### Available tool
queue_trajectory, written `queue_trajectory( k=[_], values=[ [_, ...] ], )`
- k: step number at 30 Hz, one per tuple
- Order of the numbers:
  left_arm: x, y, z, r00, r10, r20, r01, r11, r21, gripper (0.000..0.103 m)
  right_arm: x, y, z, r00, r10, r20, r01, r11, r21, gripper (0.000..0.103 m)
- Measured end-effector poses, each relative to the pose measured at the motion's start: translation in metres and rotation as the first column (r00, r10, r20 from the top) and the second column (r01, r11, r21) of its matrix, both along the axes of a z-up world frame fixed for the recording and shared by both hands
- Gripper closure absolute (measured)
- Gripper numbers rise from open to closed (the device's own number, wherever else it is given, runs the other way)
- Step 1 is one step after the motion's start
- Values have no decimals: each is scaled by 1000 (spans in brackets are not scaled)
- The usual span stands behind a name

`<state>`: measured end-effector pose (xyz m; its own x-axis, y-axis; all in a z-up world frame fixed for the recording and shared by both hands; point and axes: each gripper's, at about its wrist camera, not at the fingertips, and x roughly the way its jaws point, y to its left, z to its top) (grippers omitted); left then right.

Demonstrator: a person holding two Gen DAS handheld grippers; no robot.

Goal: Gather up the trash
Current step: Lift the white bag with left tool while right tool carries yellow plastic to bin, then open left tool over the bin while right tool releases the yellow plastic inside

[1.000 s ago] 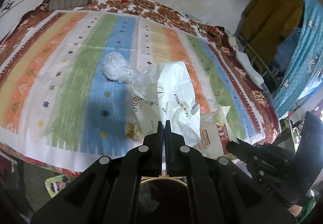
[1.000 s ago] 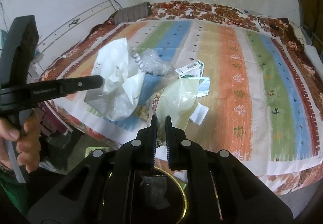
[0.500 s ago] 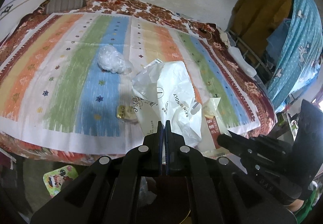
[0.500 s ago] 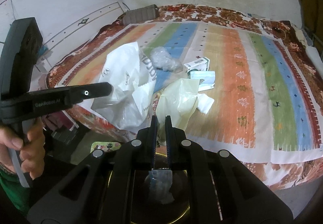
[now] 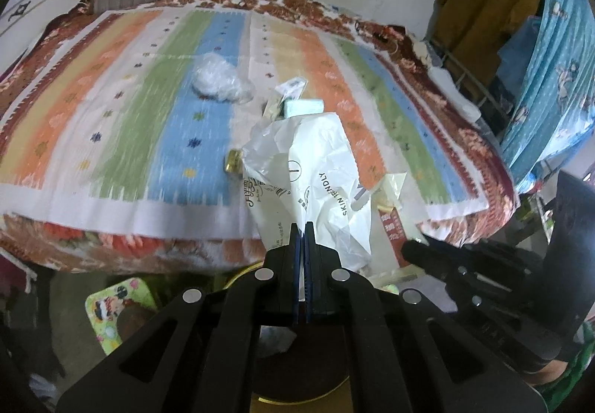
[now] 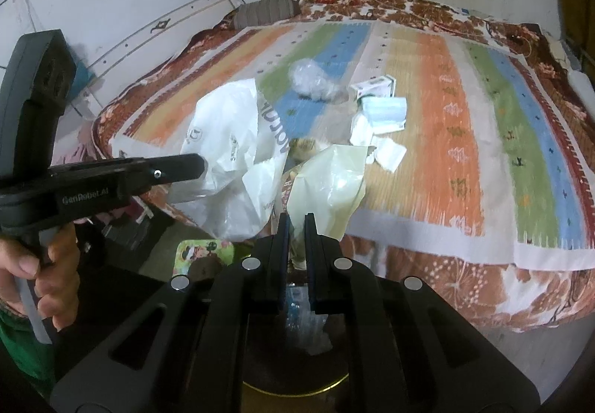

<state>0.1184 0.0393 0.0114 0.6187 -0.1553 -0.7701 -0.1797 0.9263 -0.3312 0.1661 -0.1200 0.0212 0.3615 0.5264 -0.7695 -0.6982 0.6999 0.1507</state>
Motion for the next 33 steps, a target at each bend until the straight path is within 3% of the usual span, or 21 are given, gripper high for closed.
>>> queue_trajectory(
  k=[15, 20, 25, 33],
  values=[
    [-29, -24, -44, 991, 26, -133, -19, 998, 54, 102, -31, -3, -52, 995, -6, -99, -6, 992, -124, 96],
    [-28, -28, -68, 973, 75, -219, -57, 995, 87, 102, -35, -1, -78, 985, -34, -171, 4, 985, -173, 96],
    [-20, -25, -82, 959, 80, -273, -70, 996, 45, 102, -24, -1, -99, 969, -90, -229, 40, 976, -212, 96],
    [-13, -30, -100, 937, 97, -336, -86, 995, 48, 102, -11, -5, -120, 939, -145, -313, 72, 969, -235, 96]
  ],
)
